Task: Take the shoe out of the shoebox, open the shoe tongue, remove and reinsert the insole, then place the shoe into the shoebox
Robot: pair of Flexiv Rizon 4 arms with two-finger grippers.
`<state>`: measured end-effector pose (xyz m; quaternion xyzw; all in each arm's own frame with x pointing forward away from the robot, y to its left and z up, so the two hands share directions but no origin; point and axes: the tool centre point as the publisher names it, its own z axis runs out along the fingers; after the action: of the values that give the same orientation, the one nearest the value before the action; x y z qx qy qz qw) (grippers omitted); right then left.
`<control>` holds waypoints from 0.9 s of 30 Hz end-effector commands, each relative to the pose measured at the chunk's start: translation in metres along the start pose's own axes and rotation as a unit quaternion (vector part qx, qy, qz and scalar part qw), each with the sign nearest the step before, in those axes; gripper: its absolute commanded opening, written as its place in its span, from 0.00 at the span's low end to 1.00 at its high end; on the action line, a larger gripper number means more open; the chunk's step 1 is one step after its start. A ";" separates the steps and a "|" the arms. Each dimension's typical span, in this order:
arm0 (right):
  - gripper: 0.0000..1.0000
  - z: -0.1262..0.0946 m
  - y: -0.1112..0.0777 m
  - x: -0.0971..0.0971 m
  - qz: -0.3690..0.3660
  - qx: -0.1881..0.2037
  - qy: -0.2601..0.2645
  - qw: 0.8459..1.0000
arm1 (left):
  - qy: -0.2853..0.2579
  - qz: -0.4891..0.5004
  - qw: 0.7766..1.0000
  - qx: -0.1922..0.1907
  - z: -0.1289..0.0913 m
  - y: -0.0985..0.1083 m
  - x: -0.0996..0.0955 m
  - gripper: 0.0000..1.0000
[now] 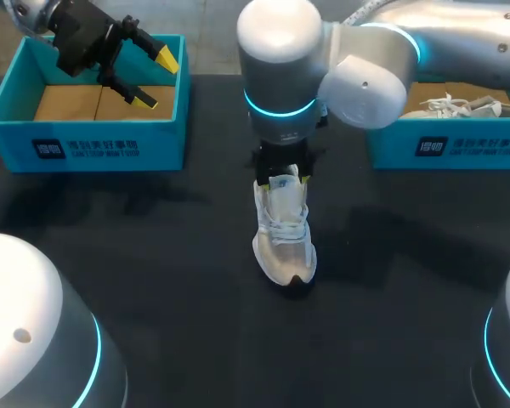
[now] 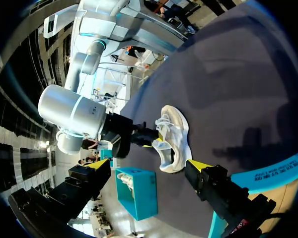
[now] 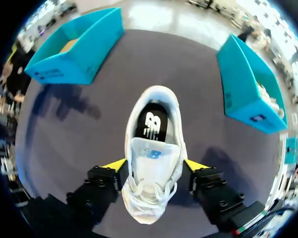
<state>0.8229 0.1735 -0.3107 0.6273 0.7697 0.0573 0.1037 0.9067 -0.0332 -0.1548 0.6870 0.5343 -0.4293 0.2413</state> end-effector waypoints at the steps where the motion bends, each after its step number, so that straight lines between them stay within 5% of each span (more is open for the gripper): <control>1: 1.00 -0.015 -0.010 -0.014 -0.166 -0.041 0.051 0.984 | 0.002 0.000 1.000 0.000 0.000 -0.001 0.000 1.00; 5: 1.00 -0.024 -0.013 -0.009 -0.293 -0.056 0.052 0.953 | 0.002 0.000 1.000 0.000 0.000 -0.001 0.000 1.00; 12: 1.00 -0.035 -0.022 -0.001 -0.486 -0.044 0.022 0.872 | 0.002 0.000 1.000 0.000 0.000 -0.001 0.000 1.00; 27: 1.00 -0.035 -0.023 -0.002 -0.491 -0.038 0.002 0.870 | 0.002 0.000 1.000 0.000 0.000 -0.001 0.000 1.00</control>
<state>0.7931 0.1653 -0.2817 0.2212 0.9647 0.0446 0.1354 0.9066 -0.0332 -0.1548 0.6870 0.5343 -0.4293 0.2413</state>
